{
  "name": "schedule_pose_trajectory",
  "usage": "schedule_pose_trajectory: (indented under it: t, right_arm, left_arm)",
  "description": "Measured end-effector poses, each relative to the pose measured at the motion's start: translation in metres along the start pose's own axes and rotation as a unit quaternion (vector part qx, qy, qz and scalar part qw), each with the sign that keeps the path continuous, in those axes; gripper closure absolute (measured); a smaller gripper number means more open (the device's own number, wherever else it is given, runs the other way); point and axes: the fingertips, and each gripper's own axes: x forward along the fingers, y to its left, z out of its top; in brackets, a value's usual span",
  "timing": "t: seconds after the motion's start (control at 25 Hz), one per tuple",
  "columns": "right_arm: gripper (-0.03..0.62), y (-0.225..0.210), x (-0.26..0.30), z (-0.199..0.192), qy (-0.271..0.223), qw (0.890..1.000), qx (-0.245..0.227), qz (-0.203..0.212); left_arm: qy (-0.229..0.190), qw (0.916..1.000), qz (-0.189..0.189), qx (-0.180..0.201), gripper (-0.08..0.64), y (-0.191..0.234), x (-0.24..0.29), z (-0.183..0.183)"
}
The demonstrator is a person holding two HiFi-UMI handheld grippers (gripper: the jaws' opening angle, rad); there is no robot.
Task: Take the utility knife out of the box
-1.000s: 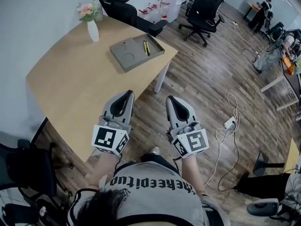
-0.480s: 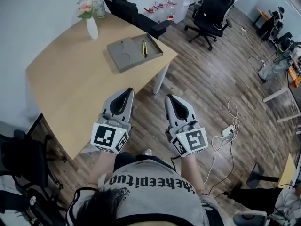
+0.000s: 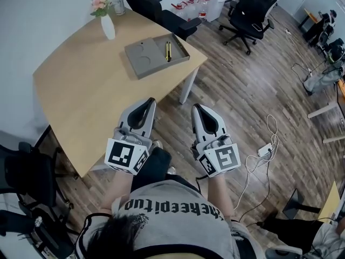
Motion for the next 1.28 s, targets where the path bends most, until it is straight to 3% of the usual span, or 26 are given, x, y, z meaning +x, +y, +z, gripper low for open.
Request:
schedule_pose_trajectory:
  t: [1.28]
  right_arm:
    - [0.586, -0.11, 0.152, -0.009, 0.006, 1.0, -0.003, -0.026]
  left_arm:
    - [0.009, 0.999, -0.043, -0.009, 0.541, 0.09, 0.175, -0.023]
